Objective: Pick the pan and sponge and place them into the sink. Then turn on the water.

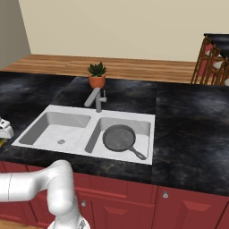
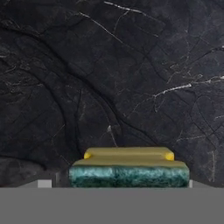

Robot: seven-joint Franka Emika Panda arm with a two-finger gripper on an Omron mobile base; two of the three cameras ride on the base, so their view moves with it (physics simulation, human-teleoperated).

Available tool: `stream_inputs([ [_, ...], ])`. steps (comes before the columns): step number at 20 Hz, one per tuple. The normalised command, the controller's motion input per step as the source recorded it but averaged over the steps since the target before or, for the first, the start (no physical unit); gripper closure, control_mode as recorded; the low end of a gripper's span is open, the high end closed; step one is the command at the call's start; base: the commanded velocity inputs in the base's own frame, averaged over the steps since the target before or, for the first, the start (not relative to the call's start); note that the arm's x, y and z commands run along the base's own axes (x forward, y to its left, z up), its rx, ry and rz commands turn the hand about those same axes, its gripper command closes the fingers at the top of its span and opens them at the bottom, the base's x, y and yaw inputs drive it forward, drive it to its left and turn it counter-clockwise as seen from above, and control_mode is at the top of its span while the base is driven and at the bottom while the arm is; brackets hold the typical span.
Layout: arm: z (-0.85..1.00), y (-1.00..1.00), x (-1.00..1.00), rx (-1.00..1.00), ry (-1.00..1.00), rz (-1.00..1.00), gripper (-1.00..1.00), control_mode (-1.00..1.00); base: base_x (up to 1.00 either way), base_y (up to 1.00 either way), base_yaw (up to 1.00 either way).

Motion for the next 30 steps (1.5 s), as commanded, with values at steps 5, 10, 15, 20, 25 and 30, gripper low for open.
stream_inputs([
  [5, -0.07, 0.06, 0.04, 0.0, 0.0, -0.02, 1.0, -1.0, 0.0, 0.0, 0.0],
  [10, 0.1, 0.04, 0.0, -0.01, 0.0, -0.03, 1.0, -1.0, 0.0, 0.0, 0.0],
  [15, 0.2, -0.06, -0.01, 0.0, 0.0, -0.05, 1.0, -1.0, 0.0, 0.0, 0.0],
  [20, 0.28, -0.39, -0.08, 0.0, 0.04, -0.07, 1.0, -1.0, 0.0, 0.0, 0.0],
  [25, 0.24, -0.59, -0.17, 0.0, 0.0, -0.02, 1.0, -1.0, 0.0, 0.0, 0.0],
  [30, 0.27, -0.57, -0.3, 0.0, 0.0, 0.0, 1.0, -1.0, 0.0, 0.0, 0.0],
])
